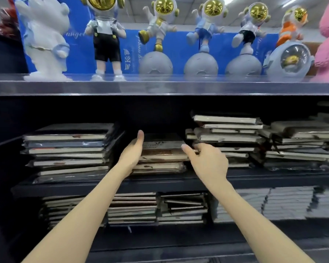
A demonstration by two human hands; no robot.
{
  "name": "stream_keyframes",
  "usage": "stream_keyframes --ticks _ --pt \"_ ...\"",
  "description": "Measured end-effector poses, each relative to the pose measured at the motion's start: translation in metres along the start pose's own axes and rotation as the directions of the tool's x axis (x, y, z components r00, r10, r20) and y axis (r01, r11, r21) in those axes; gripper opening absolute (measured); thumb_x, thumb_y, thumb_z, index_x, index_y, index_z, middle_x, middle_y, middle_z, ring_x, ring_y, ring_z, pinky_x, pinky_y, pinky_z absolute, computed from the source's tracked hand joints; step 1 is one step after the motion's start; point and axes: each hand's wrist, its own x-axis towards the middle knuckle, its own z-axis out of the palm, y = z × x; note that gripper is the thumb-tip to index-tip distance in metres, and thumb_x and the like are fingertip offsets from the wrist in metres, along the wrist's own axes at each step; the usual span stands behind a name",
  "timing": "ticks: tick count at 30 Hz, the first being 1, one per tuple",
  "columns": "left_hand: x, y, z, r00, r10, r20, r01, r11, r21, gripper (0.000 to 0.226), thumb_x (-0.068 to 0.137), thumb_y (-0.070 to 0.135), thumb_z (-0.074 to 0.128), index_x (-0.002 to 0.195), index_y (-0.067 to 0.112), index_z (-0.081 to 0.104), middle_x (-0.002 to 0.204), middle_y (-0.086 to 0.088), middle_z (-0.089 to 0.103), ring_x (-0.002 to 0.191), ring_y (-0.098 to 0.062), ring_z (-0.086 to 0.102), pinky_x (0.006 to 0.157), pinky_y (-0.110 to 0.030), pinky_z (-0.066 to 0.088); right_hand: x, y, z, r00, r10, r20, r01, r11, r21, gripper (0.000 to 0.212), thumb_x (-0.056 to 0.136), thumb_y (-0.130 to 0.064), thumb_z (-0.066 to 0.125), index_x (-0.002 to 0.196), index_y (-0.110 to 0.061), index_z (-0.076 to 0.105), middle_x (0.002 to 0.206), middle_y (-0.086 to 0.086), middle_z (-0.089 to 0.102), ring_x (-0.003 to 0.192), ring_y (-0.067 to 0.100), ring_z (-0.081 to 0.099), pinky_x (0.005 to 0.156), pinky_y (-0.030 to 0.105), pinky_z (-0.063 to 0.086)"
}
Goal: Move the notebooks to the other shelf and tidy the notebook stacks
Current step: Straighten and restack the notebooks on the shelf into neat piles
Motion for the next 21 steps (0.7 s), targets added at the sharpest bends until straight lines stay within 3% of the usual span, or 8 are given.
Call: stream_keyframes --ticks 3,7,9,11,14,17,19,21 --pt "-0.001 0.004 -0.001 0.963 0.261 -0.071 -0.228 0.925 0.305 0.065 0.095 0.059 0.026 0.144 0.018 0.036 0.144 -0.008 0.045 0.131 -0.026 0.042 0.099 -0.033 0.035 0.015 0.020 -0.027 0.843 -0.229 -0.487 0.227 0.972 -0.066 0.043 0.090 -0.047 0.051 0.101 -0.010 0.071 0.080 0.005 0.069 0.075 0.023 0.065 0.062 0.030 0.045" --pt "-0.014 0.026 0.018 0.857 0.513 -0.055 -0.471 0.821 0.322 0.052 0.097 0.047 0.037 0.136 0.015 0.048 0.135 -0.004 0.054 0.125 -0.019 0.047 0.101 -0.030 0.036 0.070 0.048 -0.030 0.953 -0.251 -0.167 0.209 0.949 -0.235 0.071 0.088 -0.059 0.032 0.123 -0.004 0.061 0.122 0.016 0.063 0.119 0.034 0.054 0.104 0.052 0.032" --pt "-0.019 0.036 0.028 0.828 0.560 -0.021 -0.529 0.793 0.301 0.050 0.097 0.046 0.038 0.137 0.016 0.047 0.135 -0.002 0.053 0.125 -0.017 0.047 0.102 -0.028 0.035 0.083 0.055 -0.023 0.969 -0.246 -0.040 0.220 0.919 -0.328 0.076 0.083 -0.065 0.030 0.122 -0.008 0.061 0.120 0.015 0.064 0.117 0.034 0.055 0.105 0.056 0.029" --pt "-0.021 0.045 0.035 0.823 0.568 -0.004 -0.548 0.795 0.260 0.050 0.097 0.044 0.038 0.137 0.015 0.047 0.133 -0.002 0.055 0.122 -0.016 0.048 0.100 -0.027 0.036 0.085 0.060 -0.020 0.955 -0.290 -0.067 0.242 0.888 -0.390 0.068 0.079 -0.065 0.038 0.110 -0.012 0.067 0.104 0.011 0.068 0.099 0.035 0.060 0.094 0.054 0.039" --pt "-0.019 0.060 0.045 0.875 0.483 0.010 -0.479 0.864 0.156 0.050 0.098 0.045 0.037 0.134 0.013 0.048 0.123 0.001 0.059 0.107 -0.010 0.052 0.090 -0.024 0.039 0.075 0.061 -0.029 0.896 -0.386 -0.220 0.288 0.882 -0.374 0.046 0.077 -0.055 0.050 0.096 -0.017 0.069 0.090 0.004 0.066 0.085 0.030 0.058 0.080 0.043 0.037" --pt "-0.013 0.075 0.060 0.957 0.238 0.163 -0.207 0.960 -0.190 0.051 0.094 0.051 0.044 0.124 0.011 0.055 0.111 -0.005 0.065 0.095 -0.018 0.065 0.092 -0.037 0.050 0.046 0.064 -0.037 0.795 -0.481 -0.368 0.398 0.873 -0.281 0.035 0.079 -0.048 0.058 0.094 -0.018 0.071 0.085 -0.002 0.064 0.083 0.022 0.051 0.080 0.038 0.030" --pt "-0.015 0.084 0.070 0.949 0.122 0.292 0.007 0.914 -0.405 0.046 0.089 0.045 0.057 0.115 0.007 0.058 0.106 -0.010 0.066 0.091 -0.023 0.067 0.087 -0.043 0.055 0.026 0.064 -0.045 0.748 -0.538 -0.388 0.483 0.843 -0.237 0.037 0.082 -0.050 0.059 0.097 -0.018 0.073 0.087 -0.004 0.066 0.085 0.019 0.052 0.083 0.037 0.031" --pt "-0.020 0.091 0.079 0.944 0.095 0.316 0.058 0.895 -0.442 0.041 0.086 0.034 0.066 0.112 0.002 0.059 0.105 -0.013 0.066 0.096 -0.029 0.065 0.086 -0.047 0.055 0.012 0.067 -0.058 0.744 -0.535 -0.401 0.518 0.840 -0.160 0.039 0.084 -0.053 0.058 0.098 -0.020 0.074 0.093 -0.006 0.068 0.089 0.016 0.057 0.086 0.039 0.034"
